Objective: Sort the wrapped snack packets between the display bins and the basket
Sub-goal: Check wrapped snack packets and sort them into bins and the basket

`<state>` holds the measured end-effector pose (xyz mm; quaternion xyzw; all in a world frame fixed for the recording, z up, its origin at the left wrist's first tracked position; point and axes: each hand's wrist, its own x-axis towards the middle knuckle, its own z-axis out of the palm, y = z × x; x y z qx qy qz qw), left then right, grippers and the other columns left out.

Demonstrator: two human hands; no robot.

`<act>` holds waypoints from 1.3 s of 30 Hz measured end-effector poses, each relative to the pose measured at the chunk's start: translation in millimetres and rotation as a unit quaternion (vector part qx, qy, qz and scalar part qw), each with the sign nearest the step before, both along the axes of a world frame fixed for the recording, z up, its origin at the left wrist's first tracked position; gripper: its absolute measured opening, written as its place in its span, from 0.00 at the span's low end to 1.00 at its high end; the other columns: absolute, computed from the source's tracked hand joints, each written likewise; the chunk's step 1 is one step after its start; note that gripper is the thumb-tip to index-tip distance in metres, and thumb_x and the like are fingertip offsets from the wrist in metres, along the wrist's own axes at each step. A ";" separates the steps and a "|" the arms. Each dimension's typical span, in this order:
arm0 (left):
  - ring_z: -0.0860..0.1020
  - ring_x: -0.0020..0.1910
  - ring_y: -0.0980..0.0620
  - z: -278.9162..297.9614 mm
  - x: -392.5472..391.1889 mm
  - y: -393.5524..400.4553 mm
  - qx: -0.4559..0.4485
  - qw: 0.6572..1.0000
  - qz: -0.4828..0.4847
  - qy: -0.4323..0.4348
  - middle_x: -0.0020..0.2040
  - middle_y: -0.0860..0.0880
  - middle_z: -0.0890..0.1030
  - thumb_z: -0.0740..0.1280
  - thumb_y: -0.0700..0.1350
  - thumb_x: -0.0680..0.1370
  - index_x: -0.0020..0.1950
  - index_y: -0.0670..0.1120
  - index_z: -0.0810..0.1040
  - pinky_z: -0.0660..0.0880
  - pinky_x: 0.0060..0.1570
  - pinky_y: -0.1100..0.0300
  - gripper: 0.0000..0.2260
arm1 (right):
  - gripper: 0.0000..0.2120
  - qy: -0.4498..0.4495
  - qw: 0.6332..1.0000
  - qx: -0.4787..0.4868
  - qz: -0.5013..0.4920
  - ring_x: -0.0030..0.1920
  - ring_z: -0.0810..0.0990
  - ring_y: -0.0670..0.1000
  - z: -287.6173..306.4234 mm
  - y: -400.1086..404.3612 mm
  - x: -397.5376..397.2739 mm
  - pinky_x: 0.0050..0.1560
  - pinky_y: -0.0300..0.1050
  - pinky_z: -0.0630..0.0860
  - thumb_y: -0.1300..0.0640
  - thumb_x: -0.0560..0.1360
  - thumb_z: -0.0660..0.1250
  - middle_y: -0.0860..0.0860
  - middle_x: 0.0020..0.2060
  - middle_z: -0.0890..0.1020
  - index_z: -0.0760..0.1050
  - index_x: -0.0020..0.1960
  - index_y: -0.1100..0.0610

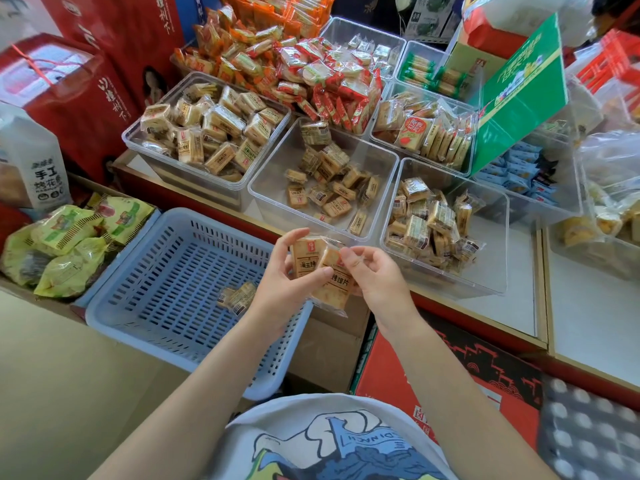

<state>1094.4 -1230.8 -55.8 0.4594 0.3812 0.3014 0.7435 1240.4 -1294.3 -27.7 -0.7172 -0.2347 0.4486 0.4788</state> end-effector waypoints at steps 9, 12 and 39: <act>0.86 0.48 0.46 -5.1 4.8 -4.8 -0.045 0.999 -0.011 0.002 0.52 0.41 0.86 0.63 0.41 0.84 0.73 0.65 0.67 0.82 0.45 0.56 0.23 | 0.06 0.221 0.974 0.023 -0.048 0.50 0.80 0.54 6.5 -10.5 28.2 0.55 0.56 0.78 0.57 0.84 0.60 0.53 0.45 0.81 0.74 0.55 0.58; 0.86 0.51 0.46 -5.3 7.1 -7.9 -0.055 0.998 -0.019 -0.001 0.53 0.40 0.86 0.66 0.37 0.82 0.74 0.67 0.60 0.82 0.46 0.56 0.31 | 0.05 0.224 0.973 -0.012 -0.058 0.45 0.79 0.54 12.0 -15.4 35.1 0.55 0.61 0.77 0.58 0.81 0.59 0.51 0.38 0.80 0.74 0.49 0.54; 0.84 0.42 0.48 31.0 42.6 -43.9 -0.008 0.995 -0.050 0.084 0.45 0.45 0.86 0.69 0.39 0.80 0.56 0.43 0.78 0.81 0.37 0.57 0.05 | 0.06 -0.122 0.990 0.006 0.075 0.37 0.80 0.47 19.4 -48.7 52.0 0.42 0.48 0.80 0.57 0.79 0.70 0.50 0.38 0.82 0.76 0.44 0.57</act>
